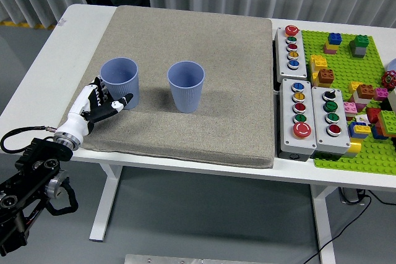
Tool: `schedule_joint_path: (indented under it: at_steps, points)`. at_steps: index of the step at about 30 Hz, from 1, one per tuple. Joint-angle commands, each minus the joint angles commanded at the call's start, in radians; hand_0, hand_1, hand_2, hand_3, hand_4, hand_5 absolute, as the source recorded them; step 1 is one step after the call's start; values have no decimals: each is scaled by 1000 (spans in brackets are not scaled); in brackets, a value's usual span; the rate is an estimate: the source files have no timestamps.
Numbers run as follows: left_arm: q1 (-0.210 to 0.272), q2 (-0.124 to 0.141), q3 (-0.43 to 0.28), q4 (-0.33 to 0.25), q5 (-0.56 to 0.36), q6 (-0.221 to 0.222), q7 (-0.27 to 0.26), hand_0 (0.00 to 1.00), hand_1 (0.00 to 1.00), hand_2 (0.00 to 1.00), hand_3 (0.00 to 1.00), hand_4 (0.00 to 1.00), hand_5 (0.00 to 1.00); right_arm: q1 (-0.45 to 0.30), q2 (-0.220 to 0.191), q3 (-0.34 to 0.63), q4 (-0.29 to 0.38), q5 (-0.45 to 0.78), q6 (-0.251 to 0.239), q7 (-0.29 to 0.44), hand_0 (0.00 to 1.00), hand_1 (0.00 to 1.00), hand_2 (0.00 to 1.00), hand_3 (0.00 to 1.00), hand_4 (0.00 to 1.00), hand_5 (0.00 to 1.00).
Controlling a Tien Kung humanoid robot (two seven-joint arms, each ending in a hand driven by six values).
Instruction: Pick cup pour cup place
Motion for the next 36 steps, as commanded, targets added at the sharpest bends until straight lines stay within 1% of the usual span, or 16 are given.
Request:
schedule_joint_path:
  at_steps: [12,24,25,36]
  points:
    - [-12,-12,-2,18,3,7,-2,926,890,998,998,788,181,-2,1,0,0,-2,0,0,684,647,569,578,2,8]
    - [-28,-24,-1,23,14,11,-2,926,891,998,998,786,184,4,-1,1,0,0,-1,1,684,647,569,578,2,8]
    - [-29,-25,-1,23,15,11,-2,927,891,998,998,780,173,4,-1,1,0,1,-1,1,684,647,569,578,2,8]
    - [-30,-31,2,29,24,14,3,928,892,998,998,782,171,5,-1,5,0,-4,0,0,684,647,570,577,2,8]
